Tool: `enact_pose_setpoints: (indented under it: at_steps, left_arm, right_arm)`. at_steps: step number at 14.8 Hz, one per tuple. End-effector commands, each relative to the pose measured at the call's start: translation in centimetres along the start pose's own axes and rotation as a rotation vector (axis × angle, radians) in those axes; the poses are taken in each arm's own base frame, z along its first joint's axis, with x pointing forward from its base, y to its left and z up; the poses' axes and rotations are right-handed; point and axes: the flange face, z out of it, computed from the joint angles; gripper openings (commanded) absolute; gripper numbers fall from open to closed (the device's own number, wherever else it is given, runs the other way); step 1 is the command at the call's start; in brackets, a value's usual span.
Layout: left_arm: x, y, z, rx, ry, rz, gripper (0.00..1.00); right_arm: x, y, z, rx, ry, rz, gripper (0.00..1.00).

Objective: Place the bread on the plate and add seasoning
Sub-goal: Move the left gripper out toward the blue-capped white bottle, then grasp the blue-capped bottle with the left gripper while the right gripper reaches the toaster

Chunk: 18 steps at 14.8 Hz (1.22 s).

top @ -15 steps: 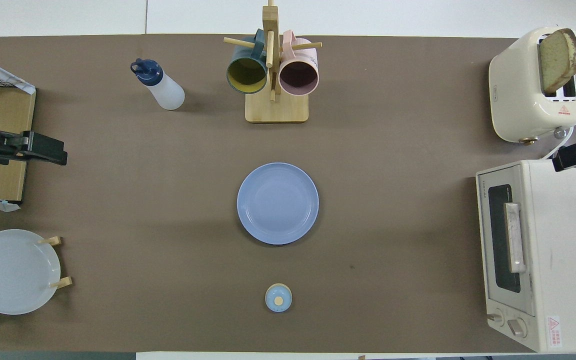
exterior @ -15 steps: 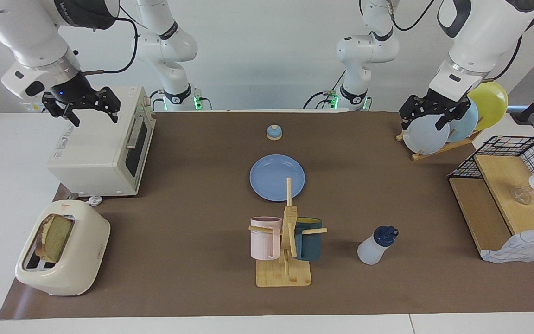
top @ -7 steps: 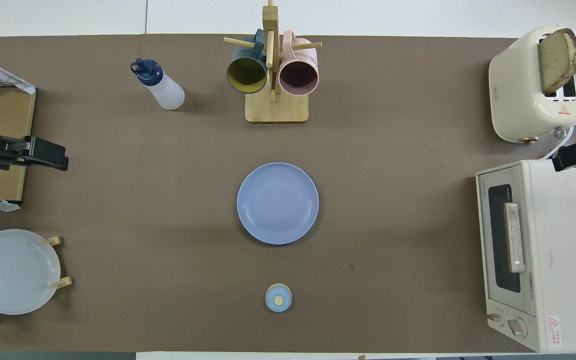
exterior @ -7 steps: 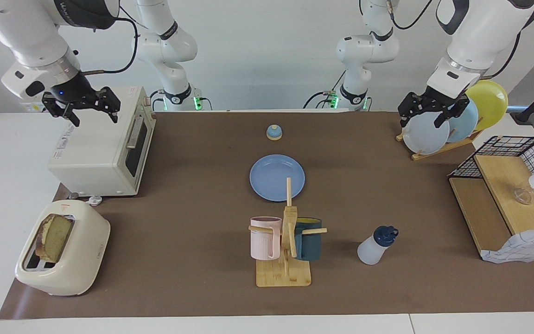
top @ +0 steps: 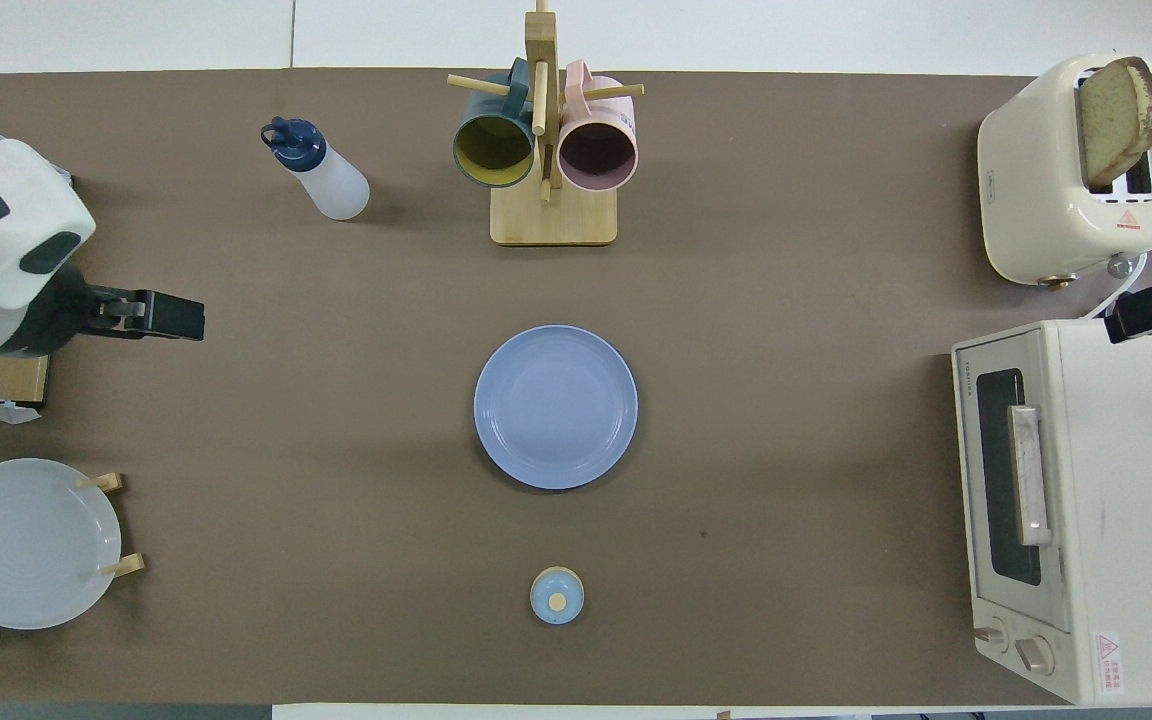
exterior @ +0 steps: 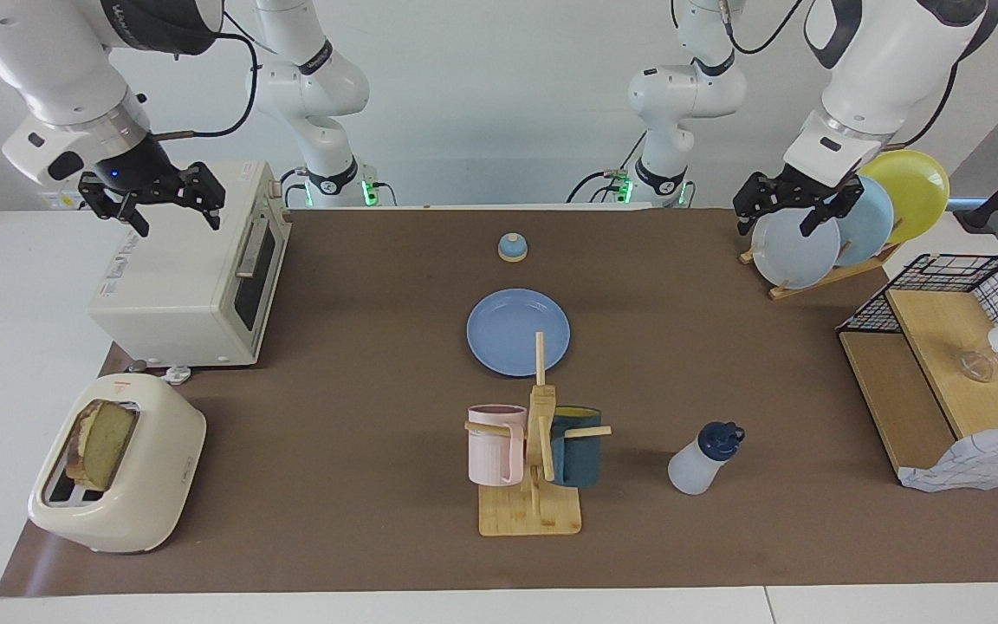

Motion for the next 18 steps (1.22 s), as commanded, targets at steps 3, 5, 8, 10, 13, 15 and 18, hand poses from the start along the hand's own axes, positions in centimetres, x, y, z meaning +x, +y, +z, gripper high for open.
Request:
enact_pose_setpoints:
  at_steps: [3, 5, 8, 10, 13, 15, 18]
  left_arm:
    - [-2.6, 1.3, 4.6, -0.020, 0.187, -0.074, 1.00]
    - [-2.4, 2.4, 6.5, -0.032, 0.239, -0.069, 1.00]
    - [-3.6, 3.3, 11.2, -0.057, 0.359, -0.080, 1.00]
    - [-4.3, 5.4, 14.5, -0.089, 0.395, -0.100, 1.00]
    - [-4.7, 6.4, 18.8, -0.122, 0.462, -0.114, 1.00]
    - [-4.3, 6.6, 21.4, -0.134, 0.489, -0.112, 1.00]
    - [-3.6, 6.5, 23.4, -0.148, 0.540, -0.117, 1.00]
  right_arm:
    - [1.2, 0.4, 0.3, -0.001, 0.108, 0.021, 1.00]
    - [2.7, 1.1, 1.5, -0.034, 0.120, -0.013, 1.00]
    - [5.2, 2.5, 2.5, -0.100, 0.195, -0.144, 1.00]
    - [5.8, 5.1, 2.9, -0.109, 0.230, -0.140, 1.00]
    - [7.9, 6.7, 1.4, -0.152, 0.346, -0.163, 1.00]
    - [9.0, 7.1, 2.0, -0.153, 0.417, -0.156, 1.00]
    - [10.5, 7.1, 4.8, -0.175, 0.458, -0.197, 1.00]
